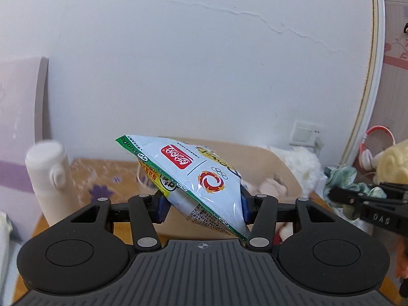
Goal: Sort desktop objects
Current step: 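Carry the snack bag and plaid scrunchie with both grippers to the beige bin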
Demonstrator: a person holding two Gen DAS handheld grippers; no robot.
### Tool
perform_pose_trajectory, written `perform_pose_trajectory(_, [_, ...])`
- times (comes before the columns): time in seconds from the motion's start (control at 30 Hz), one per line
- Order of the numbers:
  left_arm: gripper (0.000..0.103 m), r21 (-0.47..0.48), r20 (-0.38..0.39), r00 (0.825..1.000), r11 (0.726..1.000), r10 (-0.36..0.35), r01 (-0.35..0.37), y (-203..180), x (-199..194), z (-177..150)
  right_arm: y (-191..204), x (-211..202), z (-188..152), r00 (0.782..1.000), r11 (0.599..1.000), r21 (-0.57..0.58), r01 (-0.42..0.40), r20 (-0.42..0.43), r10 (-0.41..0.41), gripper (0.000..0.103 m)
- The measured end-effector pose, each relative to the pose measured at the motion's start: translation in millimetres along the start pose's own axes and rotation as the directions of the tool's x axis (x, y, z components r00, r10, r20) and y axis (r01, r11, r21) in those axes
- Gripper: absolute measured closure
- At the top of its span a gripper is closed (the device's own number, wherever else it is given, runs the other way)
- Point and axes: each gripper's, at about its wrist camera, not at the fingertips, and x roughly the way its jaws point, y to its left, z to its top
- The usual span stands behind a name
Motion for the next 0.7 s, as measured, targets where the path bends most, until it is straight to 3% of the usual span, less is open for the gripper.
perform_pose_trajectory(0.3, [0.050,0.034,0.039,0.998,0.998,0.045,-0.046,2,44,38,0,41,37,0.999,0.999,-0.027,0.031,0.043,-0.030,0.079])
perform_pose_trajectory(0.7, [0.050,0.029,-0.021,0.992,0.992,0.125,-0.124,4,130,40,3,122,36,0.999,0.999,-0.020,0.050,-0.005,-0.050,0.079])
